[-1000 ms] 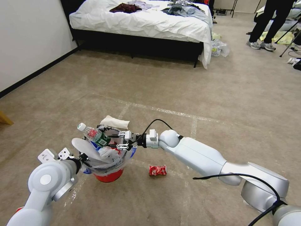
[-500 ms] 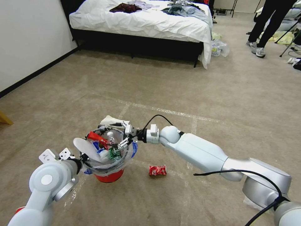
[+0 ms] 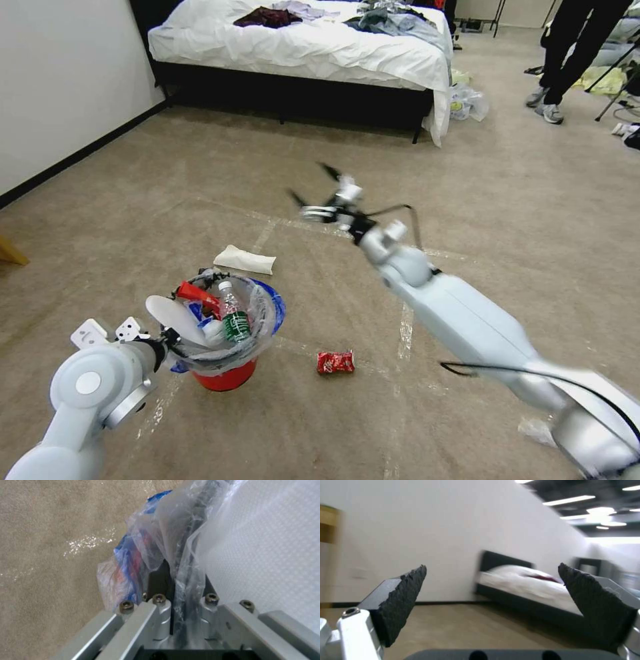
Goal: Pick up the trash bin and place the garbage on the floor into it.
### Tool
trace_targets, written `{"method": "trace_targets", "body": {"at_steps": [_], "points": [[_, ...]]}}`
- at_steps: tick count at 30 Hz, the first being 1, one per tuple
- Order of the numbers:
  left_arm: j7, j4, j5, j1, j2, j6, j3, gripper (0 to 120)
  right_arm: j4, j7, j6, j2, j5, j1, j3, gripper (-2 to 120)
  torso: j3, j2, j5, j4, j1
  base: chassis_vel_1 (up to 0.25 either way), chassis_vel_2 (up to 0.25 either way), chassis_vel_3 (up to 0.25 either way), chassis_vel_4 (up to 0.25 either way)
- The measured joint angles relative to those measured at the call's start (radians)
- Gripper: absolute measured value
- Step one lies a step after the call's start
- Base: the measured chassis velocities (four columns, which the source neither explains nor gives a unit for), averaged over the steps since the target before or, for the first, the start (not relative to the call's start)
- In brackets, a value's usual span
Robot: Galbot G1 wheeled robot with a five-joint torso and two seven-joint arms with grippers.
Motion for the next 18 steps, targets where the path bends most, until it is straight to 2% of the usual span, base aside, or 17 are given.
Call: {"method": "trace_targets", "body": {"at_steps": [1,3,4,6,10,13,17,18], "points": [[0.000,0.000,0.000,0.000,0.000,0.000,0.000,4,0.000,0.000,0.000,0.000,0.000,0.000,0.000,100,0.000,0.000,0.0000,0.0000,0.000,0.000,0.000,0.000,0.000],[-0.002,-0.009,0.001,0.008,-0.003,0.000,0.001,4,0.041,0.027,-0.002,-0.023,-0.030,-0.101,0.115,100,0.000,0.000,-0.0006,0.0004,0.000,0.000,0.000,0.000,0.000],[-0.002,-0.009,0.001,0.008,-0.003,0.000,0.001,4,0.041,0.027,-0.002,-0.023,-0.030,-0.101,0.115,100,0.000,0.000,-0.0006,0.0004,0.000,0.000,0.000,0.000,0.000],[-0.006,-0.021,0.000,0.012,-0.005,0.000,0.006,4,0.083,0.015,-0.006,-0.044,-0.043,-0.231,0.234,100,0.000,0.000,-0.0002,0.0005,0.000,0.000,0.000,0.000,0.000],[-0.007,-0.027,0.000,0.018,-0.005,0.000,0.009,4,0.102,-0.011,-0.006,-0.059,-0.056,-0.320,0.309,100,0.000,0.000,-0.0002,0.0002,0.000,0.000,0.000,0.000,0.000],[-0.007,-0.034,0.001,0.028,-0.005,0.001,0.009,4,0.098,-0.121,0.025,-0.092,-0.060,-0.432,0.409,100,0.000,0.000,-0.0004,0.0004,0.000,0.000,0.000,0.000,0.000],[-0.007,-0.037,0.004,0.034,-0.009,0.002,0.010,4,0.075,-0.181,0.034,-0.107,-0.060,-0.459,0.426,100,0.000,0.000,-0.0003,0.0004,0.000,0.000,0.000,0.000,0.000],[-0.007,-0.043,0.007,0.038,-0.013,0.003,0.011,4,0.045,-0.249,0.040,-0.127,-0.059,-0.473,0.421,100,0.000,0.000,-0.0004,0.0003,0.000,0.000,0.000,0.000,0.000]]}}
